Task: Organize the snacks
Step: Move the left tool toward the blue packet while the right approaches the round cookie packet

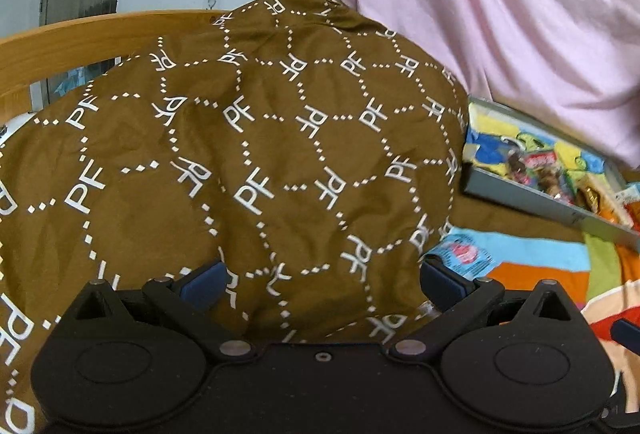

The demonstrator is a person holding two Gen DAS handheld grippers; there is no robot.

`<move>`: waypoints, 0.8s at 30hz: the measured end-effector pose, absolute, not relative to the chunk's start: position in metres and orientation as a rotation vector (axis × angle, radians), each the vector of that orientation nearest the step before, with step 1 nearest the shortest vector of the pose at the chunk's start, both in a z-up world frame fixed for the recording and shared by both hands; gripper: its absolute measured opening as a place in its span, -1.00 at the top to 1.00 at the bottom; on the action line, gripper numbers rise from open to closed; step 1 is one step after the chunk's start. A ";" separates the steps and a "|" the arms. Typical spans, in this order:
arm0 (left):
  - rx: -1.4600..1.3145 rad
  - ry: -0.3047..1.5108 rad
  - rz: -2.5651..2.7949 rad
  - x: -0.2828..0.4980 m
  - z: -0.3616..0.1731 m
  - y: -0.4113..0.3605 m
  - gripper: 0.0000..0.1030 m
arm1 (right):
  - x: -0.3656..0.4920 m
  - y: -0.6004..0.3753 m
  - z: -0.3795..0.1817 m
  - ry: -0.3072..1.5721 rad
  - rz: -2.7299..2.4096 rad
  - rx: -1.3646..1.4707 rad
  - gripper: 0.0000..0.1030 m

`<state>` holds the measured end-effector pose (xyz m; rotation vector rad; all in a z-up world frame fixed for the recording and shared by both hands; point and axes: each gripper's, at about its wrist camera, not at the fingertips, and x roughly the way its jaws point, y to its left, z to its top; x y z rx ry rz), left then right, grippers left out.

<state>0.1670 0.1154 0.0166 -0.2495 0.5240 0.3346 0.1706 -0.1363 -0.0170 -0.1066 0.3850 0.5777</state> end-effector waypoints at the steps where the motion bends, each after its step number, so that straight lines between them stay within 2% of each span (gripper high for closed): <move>1: -0.237 0.526 0.331 0.167 0.015 0.116 -0.98 | 0.171 -0.134 -0.020 0.393 0.586 -0.115 -1.00; 8: -0.155 0.515 0.295 0.170 0.009 0.118 -0.98 | 0.179 -0.119 -0.037 0.454 0.594 -0.167 -1.00; 24: -0.194 0.549 0.257 0.187 0.004 0.128 -0.98 | 0.210 -0.097 -0.052 0.507 0.622 -0.238 -1.00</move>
